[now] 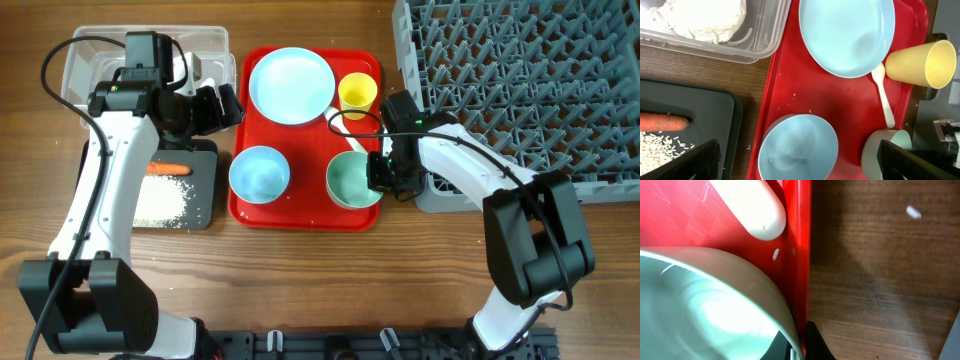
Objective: Sort waste into correct bins and load items into the dishwasher rack
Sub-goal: 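Reach the right gripper to the green bowl and grasp its rim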
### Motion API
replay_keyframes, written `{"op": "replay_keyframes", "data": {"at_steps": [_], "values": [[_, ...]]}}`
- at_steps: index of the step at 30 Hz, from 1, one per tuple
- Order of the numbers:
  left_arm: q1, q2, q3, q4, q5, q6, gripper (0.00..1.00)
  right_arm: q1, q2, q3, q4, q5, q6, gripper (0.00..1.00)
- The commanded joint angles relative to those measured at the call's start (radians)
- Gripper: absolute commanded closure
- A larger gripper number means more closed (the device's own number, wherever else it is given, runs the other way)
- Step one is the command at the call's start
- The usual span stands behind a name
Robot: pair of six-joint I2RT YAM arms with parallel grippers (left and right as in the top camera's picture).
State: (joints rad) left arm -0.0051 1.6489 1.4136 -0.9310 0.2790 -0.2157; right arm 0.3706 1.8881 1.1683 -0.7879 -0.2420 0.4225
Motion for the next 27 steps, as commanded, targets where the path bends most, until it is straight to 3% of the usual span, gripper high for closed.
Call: {"op": "replay_keyframes", "data": {"at_steps": [1,4,6,7,10,12,18,21,25,27], "values": [[0.003,-0.017,0.006,0.000,0.012,-0.002,0.00,0.001,-0.014,0.025,-0.059,0.112,0.003,0.93],[0.003,-0.017,0.006,0.000,0.012,-0.002,0.00,0.001,-0.030,0.026,-0.070,0.123,0.003,0.96],[0.003,-0.017,0.006,-0.001,0.012,-0.002,0.00,0.001,-0.030,0.026,-0.070,0.124,0.003,0.75],[0.003,-0.017,0.006,0.000,0.012,-0.002,0.00,0.000,-0.029,0.026,-0.071,0.132,0.003,0.73],[0.003,-0.017,0.006,0.000,0.012,-0.002,0.00,-0.003,-0.030,0.026,-0.078,0.138,0.003,0.75],[0.003,-0.016,0.006,0.000,0.012,-0.002,0.00,-0.003,-0.030,0.026,-0.076,0.138,0.003,0.83],[0.003,-0.016,0.006,0.000,0.012,-0.002,0.00,-0.006,-0.030,0.103,-0.126,0.142,-0.001,0.83],[0.003,-0.016,0.006,0.000,0.012,-0.002,0.00,-0.006,-0.030,0.143,-0.170,0.172,-0.001,0.78],[0.003,-0.016,0.006,0.000,0.012,-0.002,0.00,-0.002,-0.030,0.145,-0.174,0.163,0.003,0.94],[0.003,-0.016,0.006,0.000,0.012,-0.002,0.00,0.003,-0.029,0.145,-0.173,0.160,0.007,0.91]]}}
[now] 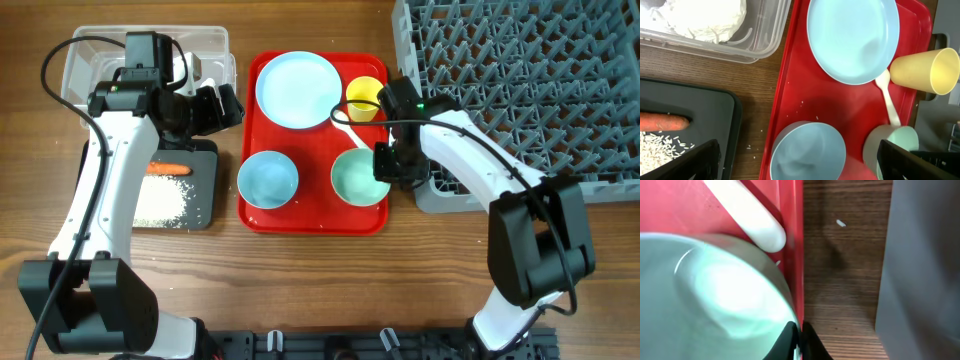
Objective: Sort waste into correct bins and load items into the dishwasher rack
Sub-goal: 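Reach the right gripper to the green bowl and grasp its rim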
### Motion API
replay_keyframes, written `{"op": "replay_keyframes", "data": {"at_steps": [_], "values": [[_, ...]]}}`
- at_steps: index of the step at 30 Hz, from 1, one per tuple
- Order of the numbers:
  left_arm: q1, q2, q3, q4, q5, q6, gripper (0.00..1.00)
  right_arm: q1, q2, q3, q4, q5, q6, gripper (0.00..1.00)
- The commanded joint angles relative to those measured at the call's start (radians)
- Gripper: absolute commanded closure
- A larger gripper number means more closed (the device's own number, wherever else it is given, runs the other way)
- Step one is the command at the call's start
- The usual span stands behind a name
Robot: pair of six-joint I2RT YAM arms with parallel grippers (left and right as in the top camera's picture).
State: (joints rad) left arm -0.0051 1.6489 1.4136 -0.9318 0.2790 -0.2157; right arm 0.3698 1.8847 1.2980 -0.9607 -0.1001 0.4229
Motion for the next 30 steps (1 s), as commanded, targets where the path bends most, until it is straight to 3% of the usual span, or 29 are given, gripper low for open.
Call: {"op": "replay_keyframes", "data": {"at_steps": [1,3,5,8,15,20,23,26,27,29,30], "values": [[0.003,-0.016,0.006,0.000,0.012,-0.002,0.00,0.003,-0.026,0.016,0.001,0.018,0.006,0.82],[0.003,-0.016,0.006,0.000,0.012,-0.002,0.00,0.003,-0.026,0.016,0.005,0.013,0.006,0.66],[0.003,-0.016,0.006,-0.001,0.012,-0.002,0.00,0.003,-0.026,0.016,0.006,0.011,0.003,0.60],[0.003,-0.016,0.006,-0.003,0.012,-0.002,0.00,0.003,-0.026,0.016,0.008,0.010,0.003,0.64],[0.003,-0.016,0.006,-0.007,0.011,-0.002,0.00,0.029,-0.026,0.013,0.038,0.007,0.003,0.60],[0.003,-0.016,0.006,-0.007,0.011,-0.002,0.00,0.055,-0.026,0.000,0.070,0.034,0.003,0.64],[0.003,-0.016,0.006,-0.007,0.012,-0.002,0.00,0.055,-0.026,0.000,0.071,0.034,0.003,0.73],[0.003,-0.016,0.006,-0.007,0.012,-0.002,0.00,0.055,-0.026,-0.002,0.092,0.042,-0.003,0.92],[0.003,-0.016,0.006,-0.007,0.012,-0.002,0.00,0.056,-0.026,-0.011,0.116,0.053,-0.005,0.95],[0.003,-0.016,0.006,-0.007,0.012,-0.002,0.00,0.055,-0.026,-0.030,0.146,0.056,-0.006,0.93],[0.003,-0.016,0.006,-0.007,0.012,-0.002,0.00,0.056,-0.026,-0.031,0.149,0.056,-0.018,0.86]]}}
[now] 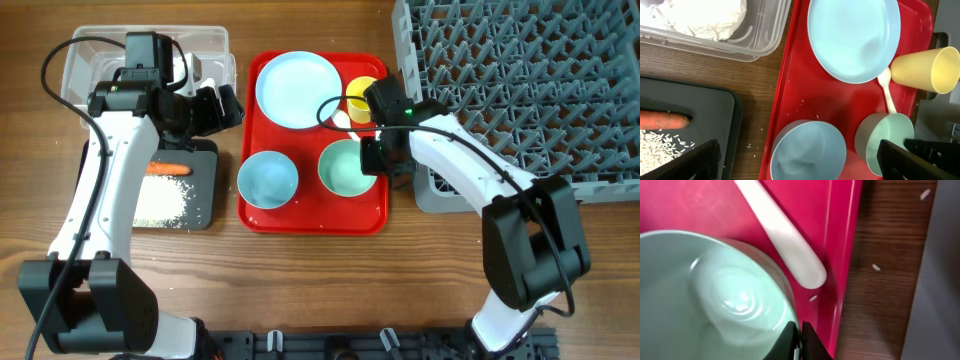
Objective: Sort waste into correct bins and load items into the dishwasher rack
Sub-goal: 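Reach the right gripper to the green bowl and grasp its rim, then lift the green bowl right and place it in the grey rack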
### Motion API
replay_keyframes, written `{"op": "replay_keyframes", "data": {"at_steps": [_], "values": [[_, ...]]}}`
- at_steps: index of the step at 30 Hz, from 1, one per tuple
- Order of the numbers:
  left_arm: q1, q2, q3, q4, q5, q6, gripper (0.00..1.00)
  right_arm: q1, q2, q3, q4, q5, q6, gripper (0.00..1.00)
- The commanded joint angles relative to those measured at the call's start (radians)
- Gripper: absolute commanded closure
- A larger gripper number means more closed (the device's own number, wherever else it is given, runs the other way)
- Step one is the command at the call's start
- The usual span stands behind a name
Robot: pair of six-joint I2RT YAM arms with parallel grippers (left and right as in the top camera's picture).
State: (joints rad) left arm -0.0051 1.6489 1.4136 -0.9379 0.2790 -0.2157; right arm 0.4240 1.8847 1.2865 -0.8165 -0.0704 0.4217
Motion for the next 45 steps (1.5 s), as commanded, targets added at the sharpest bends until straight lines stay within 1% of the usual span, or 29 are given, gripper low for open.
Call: {"op": "replay_keyframes", "data": {"at_steps": [1,2,3,5,7,10,17,20,21,23,24,27,30,32,35,36,37,39,40,42,43,44,45], "values": [[0.003,-0.016,0.006,-0.001,0.012,-0.002,0.00,0.002,-0.026,-0.019,0.005,0.026,-0.021,0.83],[0.003,-0.016,0.006,-0.001,0.012,-0.002,0.00,0.002,-0.026,-0.019,0.005,0.026,-0.021,0.81],[0.003,-0.016,0.006,-0.001,0.012,-0.002,0.00,0.002,-0.026,-0.019,0.013,0.026,-0.024,0.76],[0.003,-0.016,0.006,-0.001,0.012,-0.002,0.00,0.002,-0.026,-0.019,0.029,0.026,-0.027,0.72],[0.003,-0.016,0.006,-0.001,0.012,-0.002,0.00,0.002,-0.026,-0.019,0.034,0.021,-0.029,0.72],[0.003,-0.016,0.006,-0.001,0.012,-0.002,0.00,0.005,-0.024,-0.019,0.032,0.018,-0.052,0.69],[0.003,-0.016,0.006,-0.001,0.012,-0.002,0.00,0.005,-0.023,-0.019,0.046,0.010,-0.055,0.69],[0.003,-0.016,0.006,-0.001,0.012,-0.002,0.00,0.005,-0.023,-0.038,0.069,-0.001,-0.055,0.66],[0.003,-0.016,0.006,-0.001,0.012,-0.002,0.00,0.005,-0.023,-0.049,0.079,-0.001,-0.055,0.67],[0.003,-0.016,0.006,-0.001,0.012,-0.002,0.00,0.005,-0.023,-0.051,0.086,-0.005,-0.055,0.81],[0.003,-0.016,0.006,-0.001,0.012,-0.002,0.00,0.005,-0.023,-0.051,0.089,-0.005,-0.055,0.95],[0.003,-0.016,0.006,-0.001,0.012,-0.002,0.00,0.005,-0.025,-0.048,0.105,-0.005,-0.052,0.96],[0.003,-0.016,0.006,-0.001,0.012,-0.002,0.00,0.004,-0.082,0.031,0.032,0.018,-0.057,0.96],[0.003,-0.016,0.006,-0.001,0.012,-0.002,0.00,0.004,-0.205,0.096,-0.035,0.091,-0.056,0.96],[0.003,-0.016,0.006,-0.001,0.012,-0.002,0.00,0.004,-0.363,0.101,-0.037,0.178,-0.055,0.96],[0.003,-0.016,0.006,-0.001,0.012,-0.002,0.00,0.004,-0.420,0.101,-0.035,0.281,-0.051,0.96],[0.003,-0.016,0.006,-0.001,0.012,-0.002,0.00,0.004,-0.441,0.101,-0.031,0.353,-0.041,0.96],[0.003,-0.016,0.006,-0.001,0.012,-0.002,0.00,0.004,-0.478,0.101,0.004,0.612,0.002,0.96],[0.003,-0.016,0.006,-0.001,0.012,-0.002,0.00,0.004,-0.478,0.101,0.046,0.731,0.000,0.96],[0.003,-0.016,0.006,-0.001,0.012,-0.002,0.00,0.004,-0.466,0.101,0.153,0.911,-0.007,0.96],[0.003,-0.016,0.006,-0.001,0.012,-0.002,0.00,-0.003,-0.454,0.100,0.229,0.981,-0.047,0.96],[0.003,-0.016,0.006,-0.001,0.012,-0.002,0.00,-0.023,-0.430,0.099,0.364,1.020,-0.156,0.96],[0.003,-0.016,0.006,-0.001,0.012,-0.002,0.00,-0.049,-0.389,0.099,0.539,1.020,-0.327,0.96]]}}
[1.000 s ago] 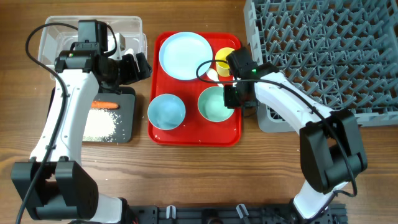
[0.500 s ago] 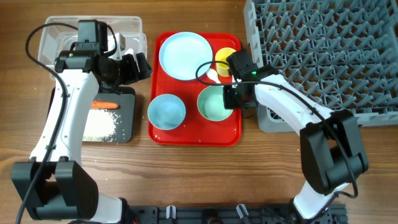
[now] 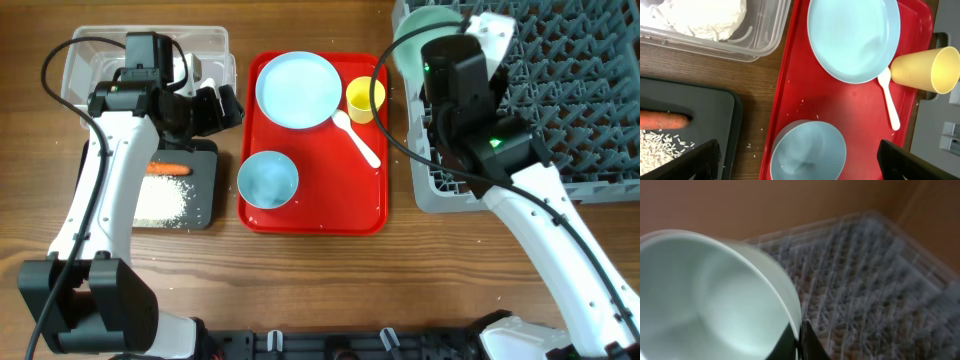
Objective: Sort waste into correct bins and load items into the dishwasher rack
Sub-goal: 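Lift the green bowl right and place it in the grey rack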
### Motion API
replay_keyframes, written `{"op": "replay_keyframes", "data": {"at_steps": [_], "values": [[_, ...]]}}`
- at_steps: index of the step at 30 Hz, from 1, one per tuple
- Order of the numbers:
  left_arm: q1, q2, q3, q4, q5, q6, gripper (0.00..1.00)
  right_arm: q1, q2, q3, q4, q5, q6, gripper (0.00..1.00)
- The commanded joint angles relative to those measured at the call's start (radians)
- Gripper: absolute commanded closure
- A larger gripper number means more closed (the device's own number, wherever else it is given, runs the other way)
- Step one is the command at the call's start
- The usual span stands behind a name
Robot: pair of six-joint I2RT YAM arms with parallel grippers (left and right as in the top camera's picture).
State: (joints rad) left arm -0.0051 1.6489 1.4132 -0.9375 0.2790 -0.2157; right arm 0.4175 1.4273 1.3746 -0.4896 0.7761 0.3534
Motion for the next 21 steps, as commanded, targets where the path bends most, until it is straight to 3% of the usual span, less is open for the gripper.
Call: {"op": "replay_keyframes", "data": {"at_steps": [1,4,7,12,21], "values": [[0.003,-0.016,0.006,-0.001,0.012,-0.002,0.00,-0.066,0.106,0.011,0.337,0.174,-0.383,0.96],[0.003,-0.016,0.006,-0.001,0.012,-0.002,0.00,-0.147,0.245,0.011,0.653,0.174,-0.647,0.96],[0.003,-0.016,0.006,-0.001,0.012,-0.002,0.00,-0.235,0.359,0.011,0.813,0.169,-0.778,0.96],[0.003,-0.016,0.006,-0.001,0.012,-0.002,0.00,-0.327,0.478,0.011,0.827,0.014,-0.798,0.96],[0.003,-0.016,0.006,-0.001,0.012,-0.002,0.00,-0.333,0.658,0.011,0.845,-0.019,-0.796,0.96]]}}
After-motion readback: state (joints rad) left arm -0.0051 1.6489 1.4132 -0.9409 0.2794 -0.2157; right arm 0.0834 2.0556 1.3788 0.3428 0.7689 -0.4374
